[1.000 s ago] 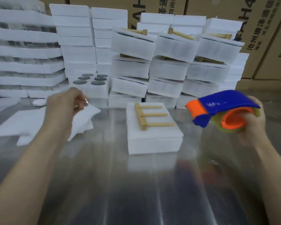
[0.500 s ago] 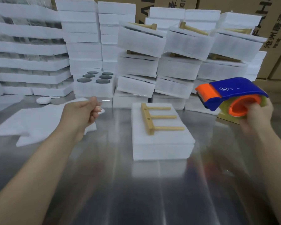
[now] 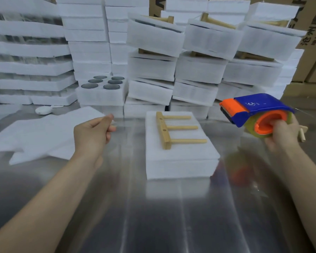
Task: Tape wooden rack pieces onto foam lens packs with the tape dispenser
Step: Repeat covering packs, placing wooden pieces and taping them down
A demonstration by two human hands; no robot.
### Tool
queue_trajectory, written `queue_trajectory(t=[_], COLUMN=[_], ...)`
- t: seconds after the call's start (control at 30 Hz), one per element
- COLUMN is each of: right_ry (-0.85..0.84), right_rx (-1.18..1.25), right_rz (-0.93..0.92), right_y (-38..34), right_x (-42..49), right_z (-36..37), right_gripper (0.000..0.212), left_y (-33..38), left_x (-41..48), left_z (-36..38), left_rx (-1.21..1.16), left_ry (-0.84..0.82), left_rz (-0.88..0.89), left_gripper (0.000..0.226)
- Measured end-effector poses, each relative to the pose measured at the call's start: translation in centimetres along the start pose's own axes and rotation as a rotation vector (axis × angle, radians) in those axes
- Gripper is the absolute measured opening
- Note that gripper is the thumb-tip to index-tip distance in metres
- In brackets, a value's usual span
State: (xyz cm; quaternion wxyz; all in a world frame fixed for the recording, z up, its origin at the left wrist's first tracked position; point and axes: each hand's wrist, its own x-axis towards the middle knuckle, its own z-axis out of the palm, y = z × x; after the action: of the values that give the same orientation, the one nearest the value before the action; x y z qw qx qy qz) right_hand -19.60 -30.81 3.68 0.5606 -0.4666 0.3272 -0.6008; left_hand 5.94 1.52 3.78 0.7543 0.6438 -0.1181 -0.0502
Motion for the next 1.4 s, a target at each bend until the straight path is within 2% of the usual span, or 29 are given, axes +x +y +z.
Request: queue_trajectory(t=[0.17, 0.33, 0.4, 0.5, 0.67, 0.77, 0.9, 0.93, 1.0, 1.07, 1.1, 1.17, 1.23, 1.3, 1.4], right_ry=[-0.004, 0.013, 0.034, 0.036, 0.014, 0.02, 0.025, 0.024, 0.023, 0.017, 0.01, 0.002, -0.008, -0.036, -0.061], right_rx=[0.021, -0.01, -0.02, -0.016, -0.032, -0.038, -0.047, -0.052, -0.057, -0.056, -0.056, -0.053, -0.044, -0.036, -0.035], right_rz=[0.015, 0.048, 0.074, 0.094, 0.09, 0.101, 0.107, 0.106, 0.096, 0.08, 0.075, 0.062, 0.019, -0.017, -0.035], right_y=[0.7, 1.6, 1.8, 1.8, 1.8, 1.9, 1.9, 1.9, 2.0, 2.2, 2.2, 2.2, 2.1, 2.0, 1.8], right_x=[0.1, 0.3, 0.3, 0.1, 0.0, 0.0, 0.1, 0.1, 0.0, 0.2, 0.2, 0.2, 0.0, -0.3, -0.3], right_z=[-0.5, -1.2, -1.4, -1.6, -1.9, -2.0, -1.9, -1.8, -1.9, -2.1, -2.0, -1.9, -1.6, -1.5, -1.7], right_gripper=[0.046, 0.048, 0.054, 0.053, 0.052, 0.052, 0.047, 0.047, 0.048, 0.05, 0.05, 0.049, 0.051, 0.053, 0.056], left_y=[-1.4, -3.3, -4.0, -4.8, -5.0, -4.4, -3.8, -3.4, -2.0, 0.3, 1.7, 3.5, 4.5, 4.3, 2.1], left_x=[0.1, -0.2, -0.3, -0.7, -1.4, -2.1, -3.4, -3.3, -2.1, -0.2, 0.4, 0.8, -0.7, -2.9, -4.7], left_z=[0.4, 0.4, 0.4, 0.7, 2.0, 3.0, 4.1, 4.1, 3.7, 3.6, 4.0, 6.5, 10.8, 14.8, 18.2], left_rx=[0.01, 0.157, 0.325, 0.611, 0.965, 1.223, 1.555, 1.622, 1.709, 1.73, 1.705, 1.537, 1.303, 1.118, 1.19], left_ry=[-0.01, -0.05, -0.073, -0.115, -0.2, -0.226, -0.296, -0.323, -0.376, -0.326, -0.244, -0.142, -0.317, -0.574, -0.728], left_rz=[-0.035, -0.027, 0.036, 0.224, 0.425, 0.481, 0.552, 0.55, 0.433, 0.322, 0.338, 0.501, 0.65, 0.586, 0.543], left_gripper=[0.016, 0.024, 0.033, 0.043, 0.034, 0.028, 0.006, 0.01, 0.03, 0.038, 0.034, 0.029, 0.031, 0.032, 0.035])
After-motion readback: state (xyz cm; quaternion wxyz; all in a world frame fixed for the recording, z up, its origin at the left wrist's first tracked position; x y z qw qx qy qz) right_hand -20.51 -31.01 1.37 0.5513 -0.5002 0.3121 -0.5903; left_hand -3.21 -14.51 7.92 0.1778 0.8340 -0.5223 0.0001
